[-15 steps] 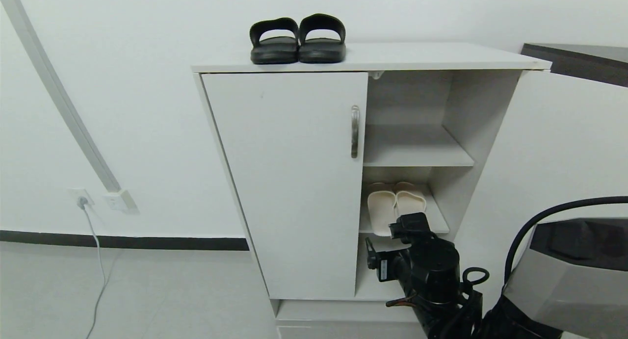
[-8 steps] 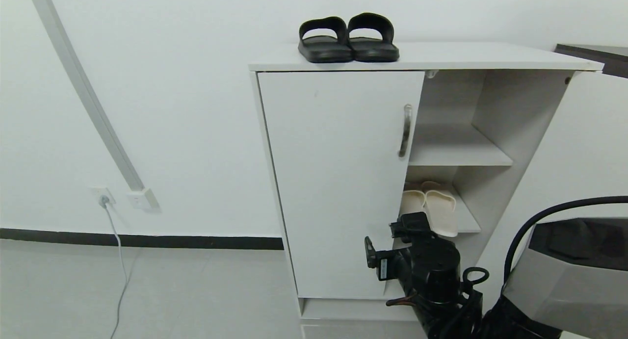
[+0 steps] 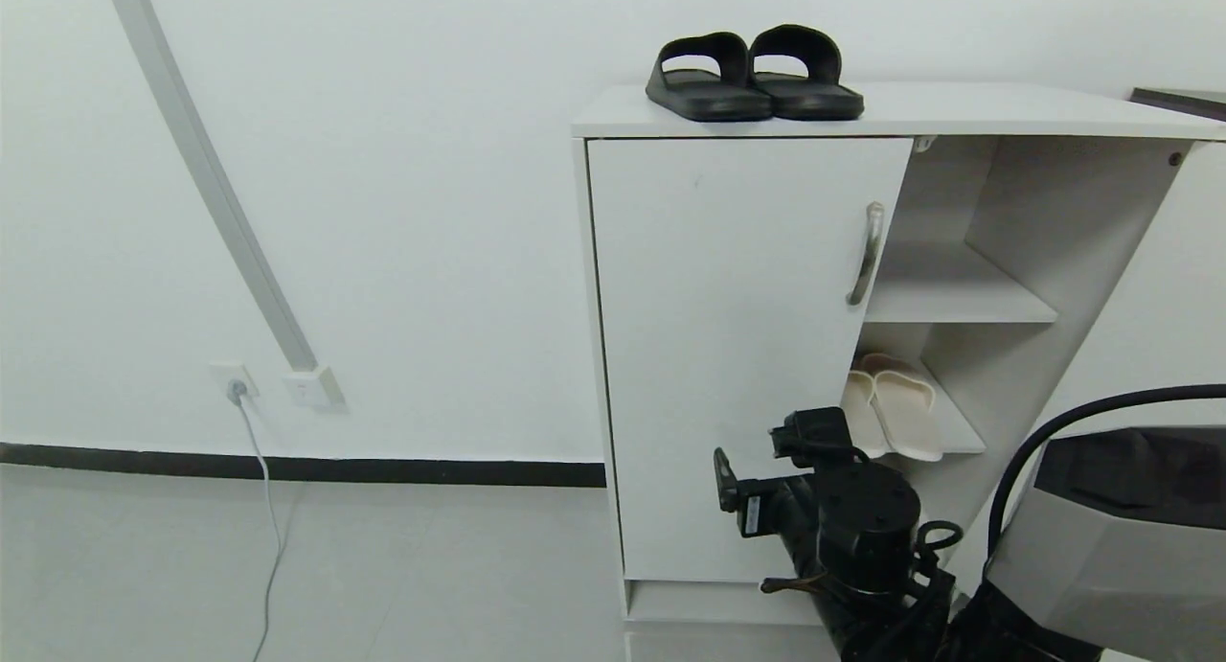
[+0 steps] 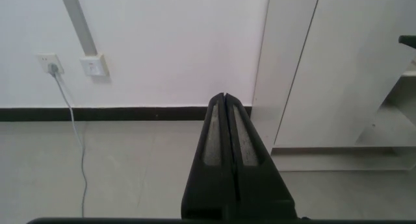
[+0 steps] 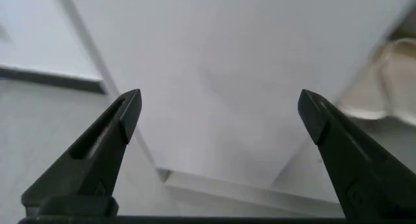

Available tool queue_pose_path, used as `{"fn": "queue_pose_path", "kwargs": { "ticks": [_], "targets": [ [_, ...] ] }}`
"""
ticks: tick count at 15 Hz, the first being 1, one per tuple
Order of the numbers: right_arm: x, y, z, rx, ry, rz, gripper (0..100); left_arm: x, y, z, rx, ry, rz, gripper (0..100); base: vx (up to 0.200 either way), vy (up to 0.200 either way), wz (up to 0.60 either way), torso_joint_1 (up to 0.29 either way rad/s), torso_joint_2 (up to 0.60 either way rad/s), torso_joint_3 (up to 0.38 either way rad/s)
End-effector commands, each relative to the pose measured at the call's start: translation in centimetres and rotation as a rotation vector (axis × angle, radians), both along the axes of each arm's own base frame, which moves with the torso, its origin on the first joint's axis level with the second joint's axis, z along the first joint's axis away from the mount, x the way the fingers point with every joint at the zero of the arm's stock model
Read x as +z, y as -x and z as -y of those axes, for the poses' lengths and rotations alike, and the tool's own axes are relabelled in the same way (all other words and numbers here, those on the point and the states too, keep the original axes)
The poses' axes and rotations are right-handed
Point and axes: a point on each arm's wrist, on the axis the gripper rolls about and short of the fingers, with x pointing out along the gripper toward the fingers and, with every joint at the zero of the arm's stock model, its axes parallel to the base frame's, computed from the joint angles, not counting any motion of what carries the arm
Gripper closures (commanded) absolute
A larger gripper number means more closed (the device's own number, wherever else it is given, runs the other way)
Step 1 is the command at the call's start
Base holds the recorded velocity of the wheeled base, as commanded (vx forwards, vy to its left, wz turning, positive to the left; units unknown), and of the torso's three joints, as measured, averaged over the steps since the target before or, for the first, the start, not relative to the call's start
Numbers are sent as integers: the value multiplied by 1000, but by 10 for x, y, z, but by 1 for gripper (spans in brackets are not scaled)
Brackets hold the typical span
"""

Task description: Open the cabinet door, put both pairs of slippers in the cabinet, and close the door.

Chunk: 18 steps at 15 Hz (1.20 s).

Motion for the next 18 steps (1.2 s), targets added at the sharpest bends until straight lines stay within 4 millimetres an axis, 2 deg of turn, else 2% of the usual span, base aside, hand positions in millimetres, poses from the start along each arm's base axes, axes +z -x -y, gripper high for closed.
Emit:
{"fn": "queue_pose_path", "kwargs": {
  "ticks": [1,15,18],
  "targets": [
    [0,2,2,1,15,4,0,0,0,0,0,0,-1,100,0,0,0,0,0,0],
    [-3,6,4,14,45,23,0,0,0,0,0,0,-1,100,0,0,0,0,0,0],
    [-4,6,4,13,46,20,0,0,0,0,0,0,-1,100,0,0,0,15,-196,-204]
  ]
}}
